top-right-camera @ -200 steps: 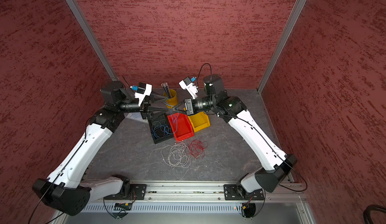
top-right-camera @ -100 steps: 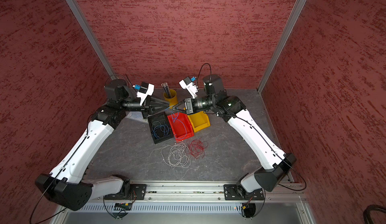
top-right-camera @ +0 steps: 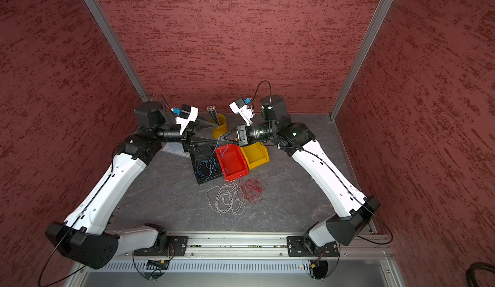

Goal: Untangle and sort cables by color
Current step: Pick up the cable from the cable.

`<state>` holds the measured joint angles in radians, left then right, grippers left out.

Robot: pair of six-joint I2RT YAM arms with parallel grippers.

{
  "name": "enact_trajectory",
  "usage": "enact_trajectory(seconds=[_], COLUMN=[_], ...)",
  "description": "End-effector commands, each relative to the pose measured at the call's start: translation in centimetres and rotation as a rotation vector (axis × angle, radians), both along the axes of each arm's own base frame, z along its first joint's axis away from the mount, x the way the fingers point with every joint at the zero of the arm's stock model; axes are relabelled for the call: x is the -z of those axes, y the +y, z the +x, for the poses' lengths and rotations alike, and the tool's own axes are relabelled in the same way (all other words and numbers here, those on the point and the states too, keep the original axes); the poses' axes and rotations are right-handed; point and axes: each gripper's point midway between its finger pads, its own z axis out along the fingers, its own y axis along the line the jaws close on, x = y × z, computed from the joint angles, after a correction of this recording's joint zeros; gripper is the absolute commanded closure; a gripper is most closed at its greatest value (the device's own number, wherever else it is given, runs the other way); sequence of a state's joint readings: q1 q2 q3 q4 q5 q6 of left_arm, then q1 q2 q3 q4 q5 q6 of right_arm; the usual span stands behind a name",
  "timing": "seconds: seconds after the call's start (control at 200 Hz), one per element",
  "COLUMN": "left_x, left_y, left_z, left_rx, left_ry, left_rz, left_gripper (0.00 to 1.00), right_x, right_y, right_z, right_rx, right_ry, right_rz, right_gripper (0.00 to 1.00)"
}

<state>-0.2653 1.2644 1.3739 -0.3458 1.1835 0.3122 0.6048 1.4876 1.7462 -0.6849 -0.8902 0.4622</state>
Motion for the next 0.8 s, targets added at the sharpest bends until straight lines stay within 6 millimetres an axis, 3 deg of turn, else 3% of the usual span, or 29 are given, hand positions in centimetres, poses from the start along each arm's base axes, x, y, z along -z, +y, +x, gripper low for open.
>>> enact_trajectory(seconds=[0.0, 0.17, 0.501, 0.716, 0.796], left_x=[-2.0, -2.1, 0.9, 2.5, 2.6], left_y=[0.5, 0.2, -0.7, -0.8, -1.0], left_z=[0.2, -0.5, -1.3, -0.1, 0.1], left_rx=[-0.002, 0.025, 0.072, 0.033, 0.035], left_ry=[-0.004, 0.015, 0.046, 0.064, 0.068], left_rz=[-0.05, -0.035, 0.046, 0.098, 0.099], left_gripper=[0.26, 0.2, 0.26, 0.43, 0.61], right_x=[0.4, 0.2, -0.6, -0.9, -0.6], right_y=[-0.2, 0.0, 0.0, -0.1, 0.0], right_z=[0.5, 0.8, 1.1, 1.0, 1.0], right_rx=[0.009, 0.009, 0.017, 0.016, 0.015], right_ry=[-0.016, -0.018, -0.036, -0.039, -0.034], right_rz=[-0.017, -0.011, 0.001, 0.01, 0.01], right_gripper=[1.0, 1.0, 1.0, 1.0, 1.0])
